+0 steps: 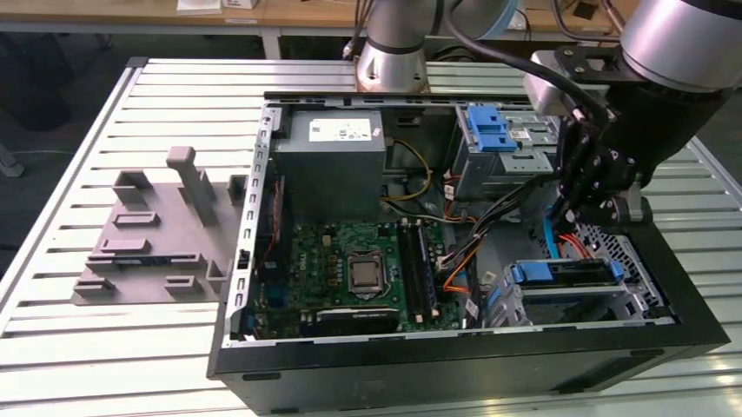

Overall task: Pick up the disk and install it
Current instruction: 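Insert the second disk wire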

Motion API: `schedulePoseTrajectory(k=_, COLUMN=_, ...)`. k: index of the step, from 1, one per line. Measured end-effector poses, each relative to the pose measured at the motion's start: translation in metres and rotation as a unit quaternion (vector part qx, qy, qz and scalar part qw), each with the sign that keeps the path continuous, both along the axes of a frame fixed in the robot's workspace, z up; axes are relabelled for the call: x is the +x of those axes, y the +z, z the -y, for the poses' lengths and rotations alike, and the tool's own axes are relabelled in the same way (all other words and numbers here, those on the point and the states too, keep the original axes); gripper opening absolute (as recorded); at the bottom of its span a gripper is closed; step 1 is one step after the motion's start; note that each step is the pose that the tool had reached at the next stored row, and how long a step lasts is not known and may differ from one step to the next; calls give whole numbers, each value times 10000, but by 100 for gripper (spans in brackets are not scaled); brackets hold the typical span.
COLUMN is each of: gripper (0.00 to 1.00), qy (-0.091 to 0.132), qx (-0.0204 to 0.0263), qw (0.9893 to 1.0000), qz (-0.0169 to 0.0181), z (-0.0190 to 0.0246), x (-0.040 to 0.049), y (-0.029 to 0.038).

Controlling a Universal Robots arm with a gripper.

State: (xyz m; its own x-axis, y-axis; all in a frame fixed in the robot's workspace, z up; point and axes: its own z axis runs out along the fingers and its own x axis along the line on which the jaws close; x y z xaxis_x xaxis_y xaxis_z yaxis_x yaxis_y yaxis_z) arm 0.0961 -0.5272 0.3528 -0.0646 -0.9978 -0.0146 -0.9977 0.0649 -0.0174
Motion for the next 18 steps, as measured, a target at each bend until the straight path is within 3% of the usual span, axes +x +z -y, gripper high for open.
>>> schedulePoseTrajectory(k=13, gripper=16, qy=0, qx=2, qw=10000, qz=0, z=6, x=0, y=-11)
schedulePoseTrajectory(k=18, gripper=16, qy=0, qx=15, qw=10000, qz=1, z=57, x=0, y=-34)
